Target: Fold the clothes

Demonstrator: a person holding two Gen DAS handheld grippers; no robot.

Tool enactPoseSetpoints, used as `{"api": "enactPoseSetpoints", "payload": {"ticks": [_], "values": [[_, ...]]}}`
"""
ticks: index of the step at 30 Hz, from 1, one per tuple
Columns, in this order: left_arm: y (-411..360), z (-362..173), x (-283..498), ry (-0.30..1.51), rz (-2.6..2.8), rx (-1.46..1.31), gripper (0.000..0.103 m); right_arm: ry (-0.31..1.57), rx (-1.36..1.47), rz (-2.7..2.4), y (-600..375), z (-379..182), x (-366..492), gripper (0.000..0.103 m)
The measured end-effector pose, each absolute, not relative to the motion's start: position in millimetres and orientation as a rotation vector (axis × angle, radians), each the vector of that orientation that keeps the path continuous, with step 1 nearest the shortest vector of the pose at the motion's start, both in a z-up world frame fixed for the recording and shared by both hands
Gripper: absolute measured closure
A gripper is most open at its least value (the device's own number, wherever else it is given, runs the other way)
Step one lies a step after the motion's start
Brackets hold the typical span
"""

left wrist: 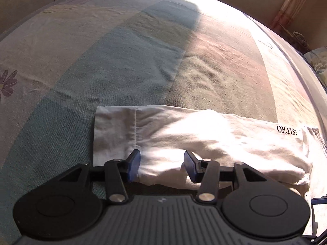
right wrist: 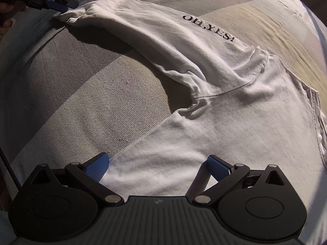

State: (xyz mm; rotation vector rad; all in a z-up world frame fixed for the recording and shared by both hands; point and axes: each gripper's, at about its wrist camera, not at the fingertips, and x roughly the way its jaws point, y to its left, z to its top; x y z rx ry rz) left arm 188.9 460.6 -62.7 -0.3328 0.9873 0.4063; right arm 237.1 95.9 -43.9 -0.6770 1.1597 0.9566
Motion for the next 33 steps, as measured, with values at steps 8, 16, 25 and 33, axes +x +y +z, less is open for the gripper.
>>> {"api": "enactPoseSetpoints", "payload": {"ticks": [8, 16, 25, 33], "values": [[483, -56, 195, 1.008, 0.5, -0.229, 0.046, 0.933, -0.732, 1.19, 140, -3, 226, 0.0], [457, -39, 189, 0.971, 0.45, -0.228, 0.045, 0.716, -0.96, 1.455, 215, -10, 210, 0.047], [446, -35, 181, 0.962, 0.423, -0.229, 0.043, 0.664, -1.006, 1.417, 247, -23, 235, 0.055], [449, -39, 177, 0.962, 0.414, -0.256, 0.042, 0.614, -1.08, 1.447, 260, -31, 238, 0.079]]}}
